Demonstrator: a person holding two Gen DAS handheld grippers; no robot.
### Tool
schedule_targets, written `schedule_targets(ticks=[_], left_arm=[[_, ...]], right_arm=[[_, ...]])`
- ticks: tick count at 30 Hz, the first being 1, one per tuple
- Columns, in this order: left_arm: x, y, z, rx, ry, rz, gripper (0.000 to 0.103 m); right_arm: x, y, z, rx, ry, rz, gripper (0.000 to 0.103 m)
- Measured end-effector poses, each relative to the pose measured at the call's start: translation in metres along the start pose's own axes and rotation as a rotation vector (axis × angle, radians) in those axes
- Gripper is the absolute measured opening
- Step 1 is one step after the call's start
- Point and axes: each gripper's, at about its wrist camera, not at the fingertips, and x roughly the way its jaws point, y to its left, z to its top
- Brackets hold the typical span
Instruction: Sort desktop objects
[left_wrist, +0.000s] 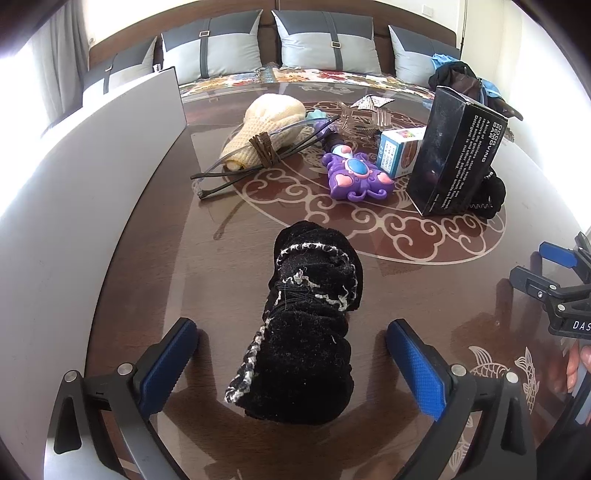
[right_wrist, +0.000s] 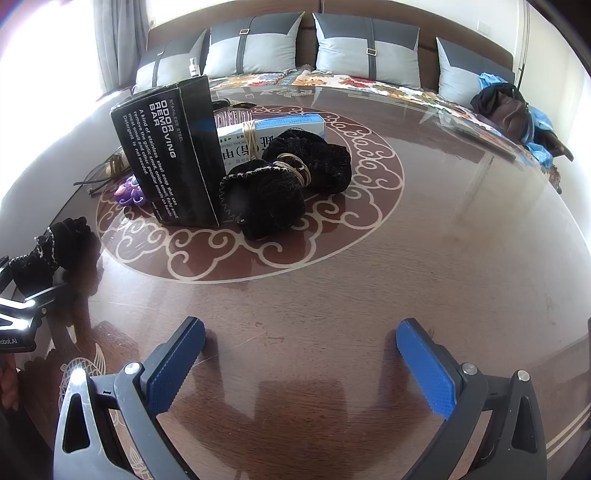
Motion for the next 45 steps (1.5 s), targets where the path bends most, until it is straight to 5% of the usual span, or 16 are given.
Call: schedule_targets(ticks=[45], left_arm=[[-0.0006, 0.0002, -0.0015, 0.0, -0.003, 0.001, 0.103]], right_arm=[[-0.0007, -0.0004, -0.0014, -0.002, 0.0, -0.001, 0.103]])
